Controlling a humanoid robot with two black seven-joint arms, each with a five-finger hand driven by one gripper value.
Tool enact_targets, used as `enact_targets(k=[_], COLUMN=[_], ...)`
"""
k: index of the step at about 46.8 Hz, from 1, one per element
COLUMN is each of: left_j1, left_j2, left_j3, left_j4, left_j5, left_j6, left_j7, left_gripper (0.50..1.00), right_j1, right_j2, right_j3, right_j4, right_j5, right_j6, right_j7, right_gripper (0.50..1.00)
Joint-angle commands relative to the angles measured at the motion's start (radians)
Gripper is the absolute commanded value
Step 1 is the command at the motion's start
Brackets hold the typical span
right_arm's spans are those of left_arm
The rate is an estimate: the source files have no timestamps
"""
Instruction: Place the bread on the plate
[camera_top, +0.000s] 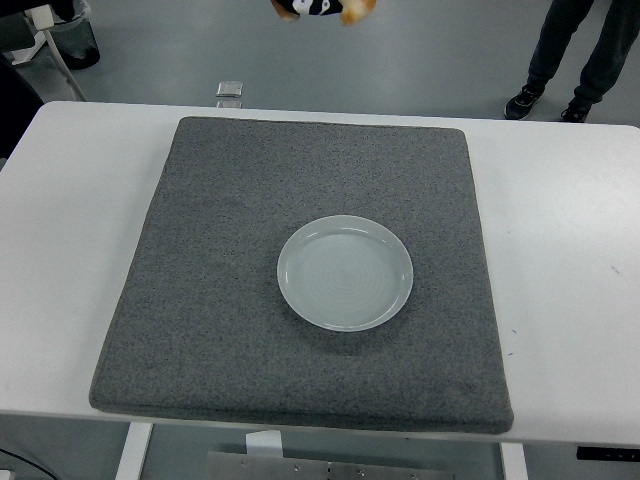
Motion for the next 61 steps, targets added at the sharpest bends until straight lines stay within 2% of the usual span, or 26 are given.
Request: enact_targets(k=[1, 13, 23, 29, 61], left_j1=[0.012, 0.076, 0.144, 0.184, 0.383], left_j2=[-0.029, -0.115, -0.193, -0.218, -0.25], left_j3=[-0.006, -0.031, -0.034, -0.034, -0.019], left_j4=[-0.001, 0.001, 0.002, 0.005, 0.011], left_j5=[0.004, 0.052, 0.094, 0.127, 0.291], left_j6=[0.002, 0.014, 0.046, 0.048, 0.074], left_j7=[0.0, 0.0, 0.002, 0.005, 0.008], left_gripper=[0.5, 0.5, 0.5, 0.5, 0.5], right_j1=[0.0, 0.0, 0.0, 0.0, 0.0], right_j2=[0.0, 0.0, 0.0, 0.0, 0.0], right_j3=[0.0, 0.0, 0.0, 0.0, 0.0], right_j4=[0.001, 0.001, -0.001, 0.001, 0.001], right_j5=[0.0, 0.0, 0.0, 0.0, 0.0], right_j6=[0.0, 0.0, 0.0, 0.0, 0.0], right_j7=[0.0, 0.0, 0.0, 0.0, 0.0], right_gripper=[0.93, 0.93, 0.93, 0.93, 0.93])
